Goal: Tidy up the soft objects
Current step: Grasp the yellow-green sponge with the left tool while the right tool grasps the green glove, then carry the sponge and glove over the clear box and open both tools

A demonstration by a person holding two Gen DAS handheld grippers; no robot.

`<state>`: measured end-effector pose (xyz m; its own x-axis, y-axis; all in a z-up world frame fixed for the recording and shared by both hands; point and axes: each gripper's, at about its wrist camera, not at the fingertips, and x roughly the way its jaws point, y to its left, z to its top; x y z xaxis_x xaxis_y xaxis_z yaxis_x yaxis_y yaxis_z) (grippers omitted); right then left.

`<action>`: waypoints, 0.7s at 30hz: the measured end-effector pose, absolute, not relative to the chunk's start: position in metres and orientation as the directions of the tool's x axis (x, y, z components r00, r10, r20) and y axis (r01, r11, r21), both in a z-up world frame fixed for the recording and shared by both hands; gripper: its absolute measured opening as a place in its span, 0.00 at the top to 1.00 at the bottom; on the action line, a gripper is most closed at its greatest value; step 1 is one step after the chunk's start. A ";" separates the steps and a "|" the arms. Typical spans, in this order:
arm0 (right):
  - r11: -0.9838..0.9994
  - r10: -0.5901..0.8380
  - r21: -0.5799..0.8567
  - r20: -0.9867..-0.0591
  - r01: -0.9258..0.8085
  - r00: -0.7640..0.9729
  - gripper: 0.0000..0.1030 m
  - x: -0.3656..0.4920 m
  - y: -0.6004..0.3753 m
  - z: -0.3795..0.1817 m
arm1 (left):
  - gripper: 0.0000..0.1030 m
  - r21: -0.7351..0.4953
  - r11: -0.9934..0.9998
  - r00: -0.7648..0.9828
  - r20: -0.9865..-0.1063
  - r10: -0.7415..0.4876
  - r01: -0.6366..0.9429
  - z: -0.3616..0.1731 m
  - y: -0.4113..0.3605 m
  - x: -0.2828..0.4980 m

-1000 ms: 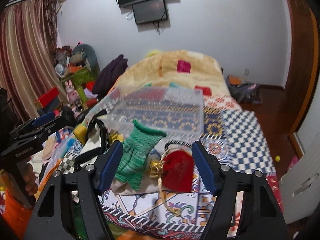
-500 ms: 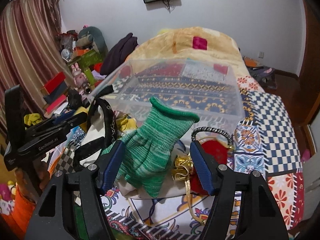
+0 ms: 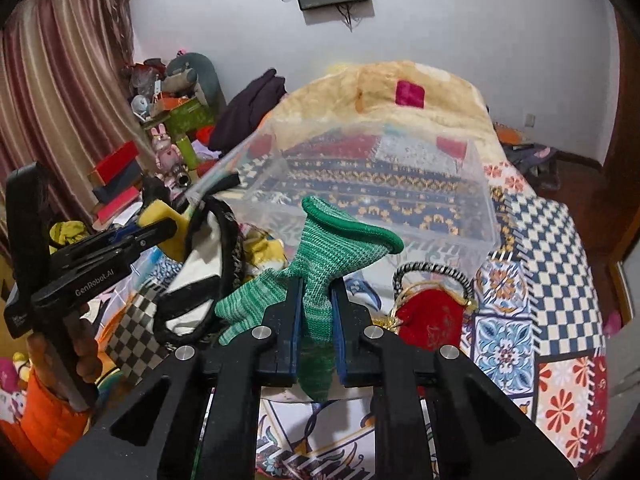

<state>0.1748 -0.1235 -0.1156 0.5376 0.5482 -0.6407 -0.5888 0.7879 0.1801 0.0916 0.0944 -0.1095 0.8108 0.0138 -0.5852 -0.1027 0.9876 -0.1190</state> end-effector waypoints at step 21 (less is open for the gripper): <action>0.849 0.508 0.131 -0.471 -0.512 0.722 0.89 0.196 -0.153 -0.054 | 0.73 -0.073 0.997 0.890 -0.455 -0.026 -0.008 -0.039 0.075 0.116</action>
